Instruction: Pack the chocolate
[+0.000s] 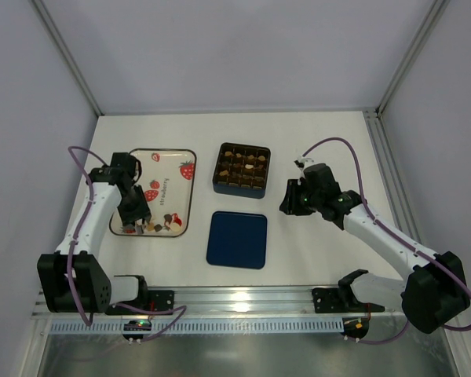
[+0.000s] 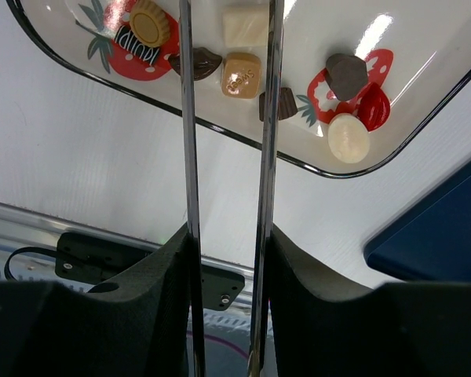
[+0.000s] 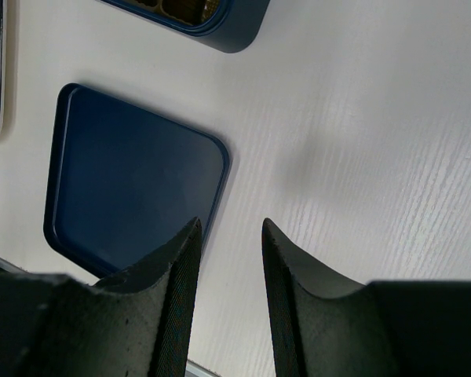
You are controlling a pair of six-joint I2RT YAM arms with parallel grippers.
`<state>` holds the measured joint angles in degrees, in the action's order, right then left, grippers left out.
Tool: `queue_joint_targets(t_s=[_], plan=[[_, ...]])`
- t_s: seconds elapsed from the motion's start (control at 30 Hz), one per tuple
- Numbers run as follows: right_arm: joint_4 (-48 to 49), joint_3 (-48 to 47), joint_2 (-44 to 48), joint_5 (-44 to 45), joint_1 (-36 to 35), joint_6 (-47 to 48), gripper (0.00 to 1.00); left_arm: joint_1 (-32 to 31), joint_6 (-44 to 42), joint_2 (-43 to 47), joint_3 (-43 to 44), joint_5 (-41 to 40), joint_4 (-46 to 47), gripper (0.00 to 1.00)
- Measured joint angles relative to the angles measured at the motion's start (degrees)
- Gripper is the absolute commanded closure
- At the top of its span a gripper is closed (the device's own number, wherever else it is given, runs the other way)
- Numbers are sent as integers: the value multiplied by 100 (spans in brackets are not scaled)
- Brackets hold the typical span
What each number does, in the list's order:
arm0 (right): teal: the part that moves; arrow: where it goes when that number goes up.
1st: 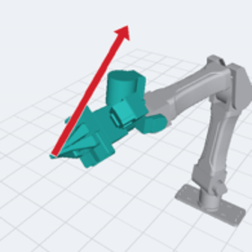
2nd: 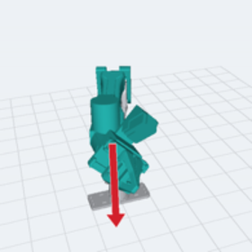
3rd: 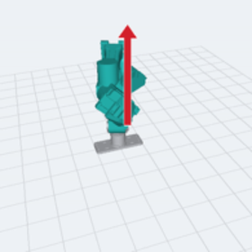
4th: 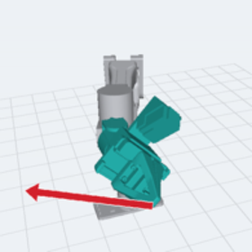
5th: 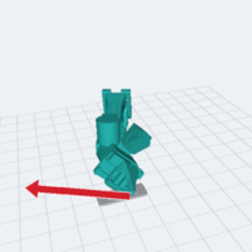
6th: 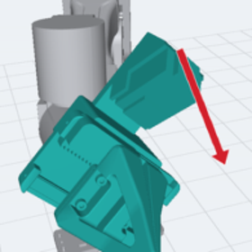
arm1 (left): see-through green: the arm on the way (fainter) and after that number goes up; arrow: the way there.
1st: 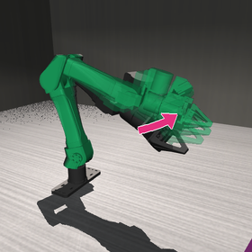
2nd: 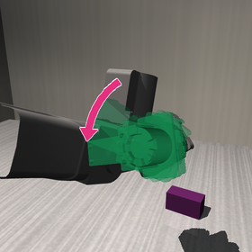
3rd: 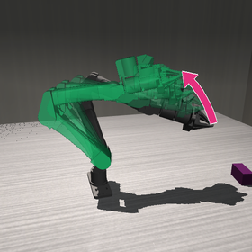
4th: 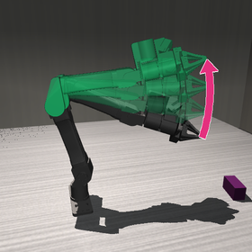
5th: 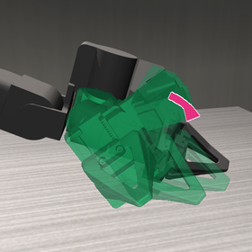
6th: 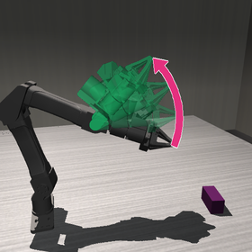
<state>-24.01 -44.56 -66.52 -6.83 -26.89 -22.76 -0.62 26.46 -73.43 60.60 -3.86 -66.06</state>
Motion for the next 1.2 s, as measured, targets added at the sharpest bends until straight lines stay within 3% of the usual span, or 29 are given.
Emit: queue_joint_targets(t_s=[0.43, 1.2], plan=[[0, 0, 0, 0, 0, 0, 61, 0, -17, -101, 2, 203, 68, 72], [-2, 0, -42, 4, 0, -2, 61, -17, -177, -116, 472, 179, -72, 74]])
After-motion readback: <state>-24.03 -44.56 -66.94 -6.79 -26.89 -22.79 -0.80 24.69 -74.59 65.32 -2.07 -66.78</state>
